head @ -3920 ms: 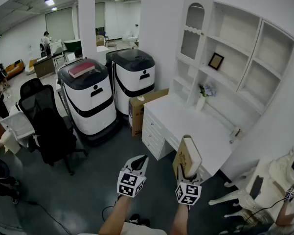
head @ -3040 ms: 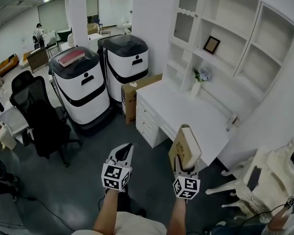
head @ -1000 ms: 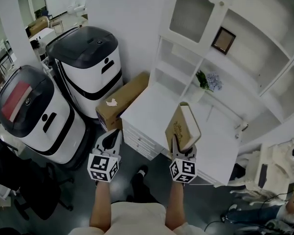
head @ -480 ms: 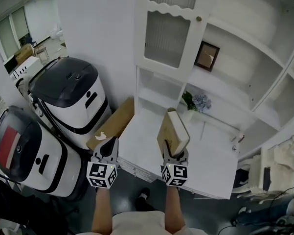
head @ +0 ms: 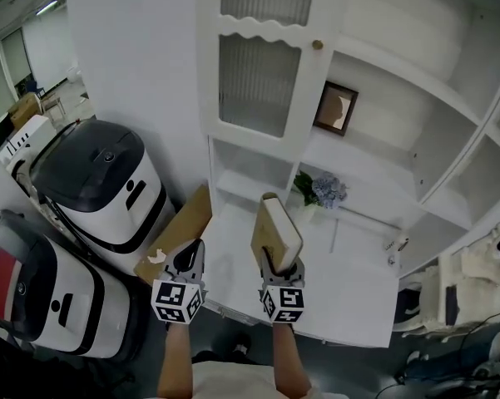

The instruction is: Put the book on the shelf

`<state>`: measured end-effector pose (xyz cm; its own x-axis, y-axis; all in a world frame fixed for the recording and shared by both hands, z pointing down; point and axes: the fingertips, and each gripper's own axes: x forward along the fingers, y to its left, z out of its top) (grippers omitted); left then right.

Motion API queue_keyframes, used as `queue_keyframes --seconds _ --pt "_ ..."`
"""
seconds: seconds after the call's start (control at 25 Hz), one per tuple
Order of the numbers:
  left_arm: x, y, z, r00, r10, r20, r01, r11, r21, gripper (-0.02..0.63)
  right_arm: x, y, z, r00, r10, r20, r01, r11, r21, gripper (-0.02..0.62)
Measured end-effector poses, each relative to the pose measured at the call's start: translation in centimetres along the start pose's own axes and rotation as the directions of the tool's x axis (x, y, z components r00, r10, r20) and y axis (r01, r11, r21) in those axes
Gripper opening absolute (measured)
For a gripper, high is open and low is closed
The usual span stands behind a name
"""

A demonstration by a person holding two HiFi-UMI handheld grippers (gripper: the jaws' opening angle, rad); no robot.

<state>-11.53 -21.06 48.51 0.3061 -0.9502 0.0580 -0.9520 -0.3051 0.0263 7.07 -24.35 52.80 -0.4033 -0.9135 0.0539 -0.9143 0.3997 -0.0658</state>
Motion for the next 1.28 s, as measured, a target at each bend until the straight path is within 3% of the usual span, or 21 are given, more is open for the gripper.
queue_keyframes --seconds 0.56,0.92,1.28 --pt "6.6 -1.3 -0.6 0.989 -0.146 -0.013 0.146 0.989 0.014 0.018 3.0 -0.7 -0.5 0.998 -0.056 -0.014 0.056 0.998 0.009 0.239" --pt "11.1 1.9 0.4 0.965 -0.262 -0.013 0.262 0.963 0.057 0.018 7.8 0.0 0.4 0.987 -0.157 0.017 0.156 0.986 0.053 0.239" --pt "14.9 4.1 0.2 0.936 -0.351 -0.018 0.351 0.936 0.030 0.018 10.9 0.4 0.3 0.972 -0.235 0.002 0.234 0.971 0.039 0.239"
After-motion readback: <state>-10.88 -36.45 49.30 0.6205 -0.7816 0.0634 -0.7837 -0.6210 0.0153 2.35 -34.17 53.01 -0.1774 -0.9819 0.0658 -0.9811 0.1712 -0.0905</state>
